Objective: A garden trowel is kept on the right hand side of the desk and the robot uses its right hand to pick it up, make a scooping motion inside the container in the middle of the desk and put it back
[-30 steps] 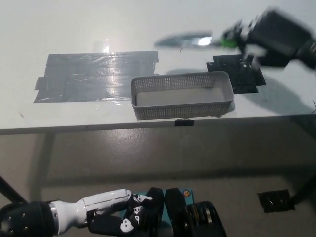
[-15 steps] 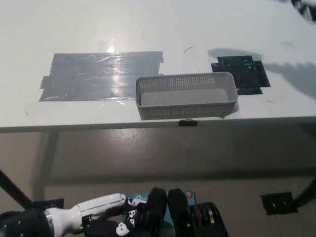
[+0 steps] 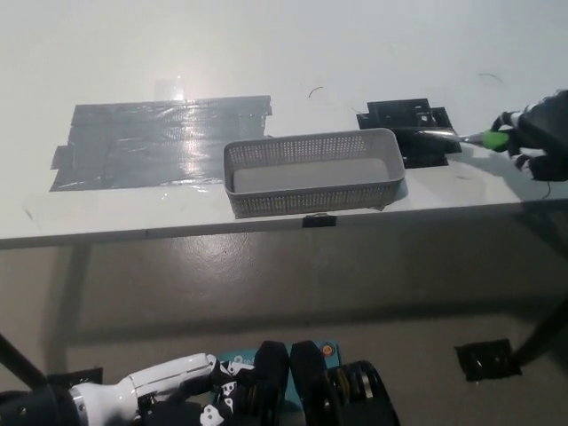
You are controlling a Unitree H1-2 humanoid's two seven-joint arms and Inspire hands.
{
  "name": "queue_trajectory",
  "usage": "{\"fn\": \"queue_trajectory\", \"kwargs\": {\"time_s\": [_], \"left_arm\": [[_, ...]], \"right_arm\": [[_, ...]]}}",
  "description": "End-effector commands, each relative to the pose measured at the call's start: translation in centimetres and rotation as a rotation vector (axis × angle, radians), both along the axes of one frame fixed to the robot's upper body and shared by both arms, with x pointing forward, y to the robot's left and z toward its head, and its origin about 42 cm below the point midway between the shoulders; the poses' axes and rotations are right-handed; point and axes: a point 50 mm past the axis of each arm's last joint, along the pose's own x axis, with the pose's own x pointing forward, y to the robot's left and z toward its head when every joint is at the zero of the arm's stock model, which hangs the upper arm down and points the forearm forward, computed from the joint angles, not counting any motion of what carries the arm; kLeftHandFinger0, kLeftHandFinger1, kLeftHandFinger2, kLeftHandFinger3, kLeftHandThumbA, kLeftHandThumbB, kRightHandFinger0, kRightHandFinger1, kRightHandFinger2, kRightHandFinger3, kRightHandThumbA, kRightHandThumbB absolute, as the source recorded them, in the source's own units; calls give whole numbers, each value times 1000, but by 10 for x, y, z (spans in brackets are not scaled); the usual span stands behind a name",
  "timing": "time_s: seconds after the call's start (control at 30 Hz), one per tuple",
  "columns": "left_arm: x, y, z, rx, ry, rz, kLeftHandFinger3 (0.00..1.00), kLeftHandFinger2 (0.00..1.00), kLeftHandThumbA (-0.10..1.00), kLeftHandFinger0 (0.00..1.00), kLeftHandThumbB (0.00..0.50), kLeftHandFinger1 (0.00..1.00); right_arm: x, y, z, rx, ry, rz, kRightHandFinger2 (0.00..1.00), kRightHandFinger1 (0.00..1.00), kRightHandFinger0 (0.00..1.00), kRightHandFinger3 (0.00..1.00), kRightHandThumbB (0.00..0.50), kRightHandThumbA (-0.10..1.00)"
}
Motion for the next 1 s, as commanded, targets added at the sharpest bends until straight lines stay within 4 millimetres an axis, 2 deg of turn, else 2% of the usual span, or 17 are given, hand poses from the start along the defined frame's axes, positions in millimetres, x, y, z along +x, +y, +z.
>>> {"fn": "queue_trajectory", "kwargs": {"time_s": [0.0,0.07,0.13,0.23,0.27,0.33,0.37,0.4,0.43,0.47,0.5,0.53,0.6,0.7,0.77,0.93,0.97], "left_arm": [[-7,9,7,14,-27,32,1000,1000,1000,1000,500,1000],[-6,8,7,11,-26,33,1000,1000,1000,1000,500,1000],[-8,8,6,2,-19,33,1000,1000,1000,1000,500,1000],[-9,8,5,2,-15,32,1000,1000,1000,1000,500,1000],[-9,8,5,1,-16,33,1000,1000,1000,1000,500,1000],[-9,8,4,3,-15,30,1000,1000,1000,1000,500,1000],[-9,8,4,3,-15,30,1000,1000,1000,1000,500,1000],[-10,8,4,5,-15,31,1000,1000,1000,1000,500,1000],[-10,8,4,6,-17,30,1000,1000,1000,1000,500,1000],[-11,7,5,6,-18,29,1000,1000,1000,1000,500,1000],[-11,7,5,7,-20,29,1000,1000,1000,1000,500,1000],[-11,7,4,5,-18,29,1000,1000,1000,1000,500,1000],[-12,8,4,6,-17,32,1000,1000,1000,1000,500,1000],[-11,9,4,7,-11,26,1000,1000,1000,1000,500,1000],[-10,10,5,8,-12,27,1000,1000,1000,1000,500,1000],[-12,11,3,11,-13,41,1000,1000,1000,1000,500,1000],[-12,11,3,13,-12,40,1000,1000,1000,1000,500,1000]], "right_arm": [[10,18,-32,-71,16,-186,541,201,0,279,0,-100],[13,30,-37,-38,8,-181,637,259,0,210,0,-100],[13,37,-36,-12,-14,-158,647,267,0,182,1,-100],[16,44,-35,14,-44,-154,736,362,0,215,0,-100],[18,49,-31,38,-46,-154,787,408,14,410,0,-100],[17,51,-29,56,-52,-169,780,419,19,794,0,-100],[17,51,-29,55,-52,-171,742,400,0,810,0,-100],[17,52,-32,50,-26,-215,775,426,43,1000,77,-100],[17,52,-35,40,9,-268,1000,727,310,1000,161,66],[17,52,-36,40,33,-300,1000,1000,701,1000,167,262],[16,52,-37,44,50,-318,1000,1000,937,1000,155,278],[15,51,-38,40,60,-345,1000,1000,1000,1000,208,347],[14,52,-40,52,104,-401,1000,1000,1000,1000,317,462],[14,47,-31,16,171,-464,1000,1000,1000,1000,493,760],[16,41,-20,53,209,-511,1000,1000,1000,1000,500,849],[18,31,1,141,297,-551,1000,1000,1000,1000,500,933],[17,27,14,182,309,-541,1000,1000,1000,1000,500,969]]}}
